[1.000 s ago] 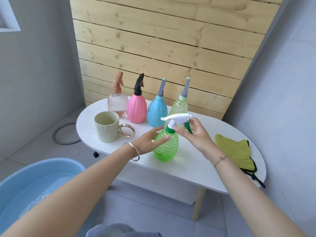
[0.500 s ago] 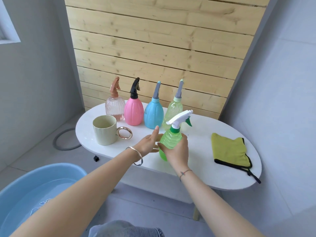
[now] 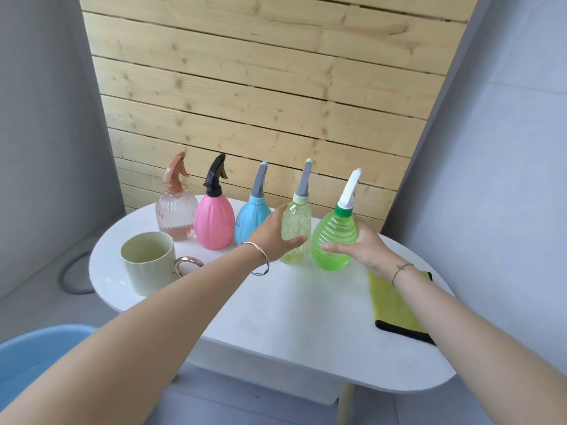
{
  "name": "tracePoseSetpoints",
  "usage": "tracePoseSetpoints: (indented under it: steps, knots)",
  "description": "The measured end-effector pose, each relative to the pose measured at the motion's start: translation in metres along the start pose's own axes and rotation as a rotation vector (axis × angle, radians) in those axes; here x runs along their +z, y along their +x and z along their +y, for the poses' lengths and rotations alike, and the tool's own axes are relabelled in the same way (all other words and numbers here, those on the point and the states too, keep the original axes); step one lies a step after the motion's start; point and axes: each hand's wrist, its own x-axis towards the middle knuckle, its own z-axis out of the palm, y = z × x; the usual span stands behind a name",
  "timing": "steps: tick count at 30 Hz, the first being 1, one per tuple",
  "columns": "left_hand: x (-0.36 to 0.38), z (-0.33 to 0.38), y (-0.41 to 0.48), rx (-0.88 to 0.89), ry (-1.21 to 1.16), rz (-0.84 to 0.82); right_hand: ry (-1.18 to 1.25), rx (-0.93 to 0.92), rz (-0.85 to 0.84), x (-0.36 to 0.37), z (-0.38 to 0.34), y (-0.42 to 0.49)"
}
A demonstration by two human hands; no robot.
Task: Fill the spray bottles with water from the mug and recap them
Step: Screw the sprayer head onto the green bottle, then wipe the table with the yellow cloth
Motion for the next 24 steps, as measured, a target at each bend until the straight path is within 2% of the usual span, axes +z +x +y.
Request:
tracePoseSetpoints:
  steps: [8,17,22,24]
  knots:
    - [0.021,-0.014,0.025,-0.036,0.141,0.153,0.029,0.093,-0.033,-0.014,0.042,0.037]
    - [0.023,-0.019,0.028,-0.031,0.085,0.191,0.041,0.134,-0.168,-0.013,0.054,0.048]
    - [0.024,-0.020,0.023,-0.037,-0.111,0.185,0.008,0.131,-0.187,-0.013,0.049,0.041]
    - [0.022,-0.020,0.016,-0.034,-0.200,0.190,-0.004,0.132,-0.124,-0.020,0.051,0.030]
